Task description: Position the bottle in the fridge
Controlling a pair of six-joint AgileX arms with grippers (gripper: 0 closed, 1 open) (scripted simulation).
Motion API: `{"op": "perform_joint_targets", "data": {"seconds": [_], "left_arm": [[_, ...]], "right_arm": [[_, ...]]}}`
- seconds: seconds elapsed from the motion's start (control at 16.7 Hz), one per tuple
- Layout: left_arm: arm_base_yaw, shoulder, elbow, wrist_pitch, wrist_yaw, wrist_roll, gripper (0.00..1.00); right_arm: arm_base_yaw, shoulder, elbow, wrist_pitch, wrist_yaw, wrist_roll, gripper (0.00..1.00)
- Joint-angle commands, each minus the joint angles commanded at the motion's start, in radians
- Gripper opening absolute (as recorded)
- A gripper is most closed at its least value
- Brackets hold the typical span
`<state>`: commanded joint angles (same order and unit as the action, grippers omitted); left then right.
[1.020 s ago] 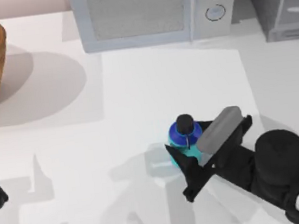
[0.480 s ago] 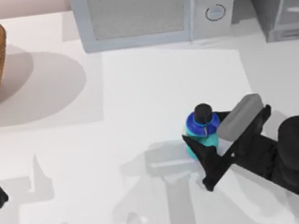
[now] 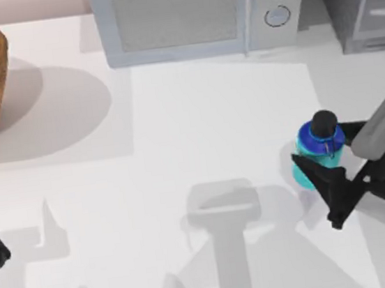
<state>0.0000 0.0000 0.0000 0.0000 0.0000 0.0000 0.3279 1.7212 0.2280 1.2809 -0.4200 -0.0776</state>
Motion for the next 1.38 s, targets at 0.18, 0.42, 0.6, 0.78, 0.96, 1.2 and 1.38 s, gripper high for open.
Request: {"op": "perform_joint_targets", "data": {"seconds": [0.18,0.42,0.6,0.78,0.96,1.2,1.38], "left_arm": [[0.0,0.0,0.0,0.0,0.0,0.0,1.0],[0.0,0.0,0.0,0.0,0.0,0.0,1.0],[0.0,0.0,0.0,0.0,0.0,0.0,1.0],[0.0,0.0,0.0,0.0,0.0,0.0,1.0],[0.0,0.0,0.0,0.0,0.0,0.0,1.0],[0.0,0.0,0.0,0.0,0.0,0.0,1.0],[0.0,0.0,0.0,0.0,0.0,0.0,1.0]], "right_arm": [[0.004,0.004,0.003,0.001,0.002,0.003,0.01],[-0.004,-0.059,-0.002,-0.041,0.013,0.004,0.01],[-0.03,-0.218,-0.019,-0.15,0.046,0.01,0.01],[-0.074,-0.453,-0.05,-0.315,0.101,0.019,0.01],[-0.13,-0.736,-0.091,-0.519,0.171,0.03,0.01],[-0.21,-1.131,-0.148,-0.811,0.27,0.047,0.01],[-0.262,-1.396,-0.185,-1.012,0.335,0.059,0.01]]}}
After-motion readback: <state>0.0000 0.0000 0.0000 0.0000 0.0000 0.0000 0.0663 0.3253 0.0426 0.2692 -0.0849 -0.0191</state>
